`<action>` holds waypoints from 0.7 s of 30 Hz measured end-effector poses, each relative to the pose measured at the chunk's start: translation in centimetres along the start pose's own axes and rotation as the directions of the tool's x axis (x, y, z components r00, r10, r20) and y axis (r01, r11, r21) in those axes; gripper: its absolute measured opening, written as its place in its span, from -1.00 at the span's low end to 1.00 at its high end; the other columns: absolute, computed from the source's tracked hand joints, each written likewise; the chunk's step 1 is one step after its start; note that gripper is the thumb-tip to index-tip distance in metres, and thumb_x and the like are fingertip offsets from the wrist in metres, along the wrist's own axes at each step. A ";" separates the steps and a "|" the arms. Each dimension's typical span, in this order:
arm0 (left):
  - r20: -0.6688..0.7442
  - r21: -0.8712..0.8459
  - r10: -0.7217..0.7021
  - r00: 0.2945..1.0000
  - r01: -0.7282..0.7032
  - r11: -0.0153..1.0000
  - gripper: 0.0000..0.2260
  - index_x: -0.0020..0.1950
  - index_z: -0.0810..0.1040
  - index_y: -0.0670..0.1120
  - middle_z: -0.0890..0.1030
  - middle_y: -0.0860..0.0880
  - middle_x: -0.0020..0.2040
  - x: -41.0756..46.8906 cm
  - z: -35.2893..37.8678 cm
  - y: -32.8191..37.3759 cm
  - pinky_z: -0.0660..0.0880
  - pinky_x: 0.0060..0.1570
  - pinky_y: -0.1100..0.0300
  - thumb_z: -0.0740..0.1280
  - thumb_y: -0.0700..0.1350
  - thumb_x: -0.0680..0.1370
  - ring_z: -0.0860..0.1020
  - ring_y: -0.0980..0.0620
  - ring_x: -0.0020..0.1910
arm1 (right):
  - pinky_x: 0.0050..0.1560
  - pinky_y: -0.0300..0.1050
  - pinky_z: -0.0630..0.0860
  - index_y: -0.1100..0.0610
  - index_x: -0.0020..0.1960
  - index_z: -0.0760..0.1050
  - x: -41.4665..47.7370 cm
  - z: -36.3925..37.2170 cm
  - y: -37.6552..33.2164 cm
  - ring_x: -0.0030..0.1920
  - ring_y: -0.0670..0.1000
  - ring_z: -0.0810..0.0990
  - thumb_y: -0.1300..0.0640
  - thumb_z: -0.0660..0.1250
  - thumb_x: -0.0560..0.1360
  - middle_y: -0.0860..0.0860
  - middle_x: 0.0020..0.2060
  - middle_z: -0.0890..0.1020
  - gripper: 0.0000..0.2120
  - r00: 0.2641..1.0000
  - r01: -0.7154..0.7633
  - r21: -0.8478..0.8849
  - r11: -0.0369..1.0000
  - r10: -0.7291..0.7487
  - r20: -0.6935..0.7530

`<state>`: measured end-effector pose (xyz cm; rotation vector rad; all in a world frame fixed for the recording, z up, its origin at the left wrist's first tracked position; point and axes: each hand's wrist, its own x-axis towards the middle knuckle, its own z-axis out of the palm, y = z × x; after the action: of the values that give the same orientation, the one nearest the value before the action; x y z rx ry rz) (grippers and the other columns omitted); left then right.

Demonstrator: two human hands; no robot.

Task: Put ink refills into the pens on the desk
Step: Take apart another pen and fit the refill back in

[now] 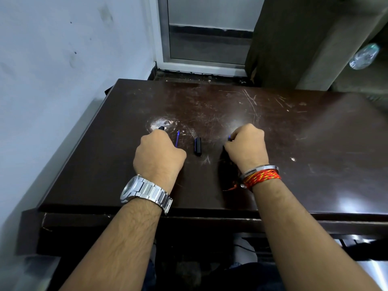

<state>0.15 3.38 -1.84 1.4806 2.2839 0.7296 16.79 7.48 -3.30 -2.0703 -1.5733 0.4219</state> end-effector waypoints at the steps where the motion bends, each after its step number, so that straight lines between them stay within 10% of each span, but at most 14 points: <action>1: -0.002 -0.001 0.010 1.000 -0.010 1.000 -0.90 -0.10 0.62 -0.10 0.63 -0.12 -0.12 -0.1 0.1 0.1 0.44 -0.35 0.11 0.40 -0.17 0.40 0.57 -0.14 -0.23 | -0.07 -0.16 0.52 0.21 -0.04 0.65 -0.1 0.1 -0.2 -0.02 0.17 0.63 0.19 0.41 0.44 0.18 -0.12 0.66 -0.86 1.000 0.023 0.007 1.000 -0.024 0.018; 16: 0.020 -0.037 0.036 0.999 -0.035 0.999 -0.89 -0.08 0.66 -0.05 0.64 -0.12 -0.02 0.0 0.8 0.3 0.45 -0.27 0.12 0.43 -0.11 0.42 0.61 -0.15 -0.12 | -0.40 -0.30 0.35 0.15 -0.21 0.67 -1.3 1.1 -1.7 -0.35 -0.02 0.55 0.00 0.42 0.46 0.07 -0.29 0.66 -0.78 0.993 0.092 0.098 0.991 -0.099 0.071; 21: 0.002 -0.067 0.038 0.999 -0.038 0.997 -0.88 -0.05 0.68 -0.03 0.65 -0.08 -0.04 -0.2 0.9 0.3 0.44 -0.25 0.15 0.44 -0.08 0.43 0.60 -0.11 -0.12 | -0.21 -0.16 0.43 0.27 -0.15 0.60 -0.3 -0.7 -0.2 -0.20 0.22 0.61 0.19 0.36 0.42 0.22 -0.21 0.63 -0.87 0.998 0.008 0.025 1.000 -0.007 -0.060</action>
<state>0.95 3.56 -2.41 1.4975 2.2122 0.8055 16.92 7.05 -2.69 -2.0387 -1.5327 0.3712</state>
